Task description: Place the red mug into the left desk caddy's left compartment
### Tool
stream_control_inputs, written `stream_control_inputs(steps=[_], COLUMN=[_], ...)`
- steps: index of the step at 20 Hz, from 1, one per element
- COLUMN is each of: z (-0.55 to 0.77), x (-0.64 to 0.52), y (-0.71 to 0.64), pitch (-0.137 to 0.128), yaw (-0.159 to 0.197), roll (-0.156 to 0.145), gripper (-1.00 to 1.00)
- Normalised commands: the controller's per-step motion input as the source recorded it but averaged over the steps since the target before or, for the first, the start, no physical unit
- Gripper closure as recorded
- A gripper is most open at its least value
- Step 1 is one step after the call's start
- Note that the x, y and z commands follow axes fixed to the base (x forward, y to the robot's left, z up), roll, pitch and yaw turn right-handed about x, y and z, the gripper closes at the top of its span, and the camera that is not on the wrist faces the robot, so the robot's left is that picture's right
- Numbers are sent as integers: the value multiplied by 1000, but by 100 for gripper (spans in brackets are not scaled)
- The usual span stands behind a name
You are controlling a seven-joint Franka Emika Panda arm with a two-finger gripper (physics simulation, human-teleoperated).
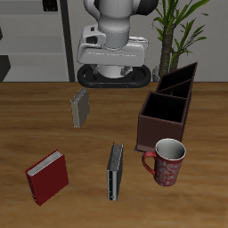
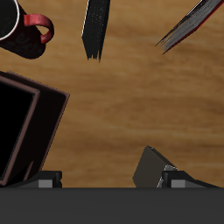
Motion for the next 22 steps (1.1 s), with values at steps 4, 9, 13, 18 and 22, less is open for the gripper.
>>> stream_control_inputs(steps=[4, 9, 13, 18, 22], z=[-20, -2, 76, 176, 65], x=[-2, 99, 155, 271, 307], y=[11, 5, 71, 152, 138], pitch=[9, 4, -5, -22, -8], yaw=[-24, 3, -7, -26, -18], roll=[1, -13, -9, -40, -44], gripper=[-100, -100, -100, -100, -100])
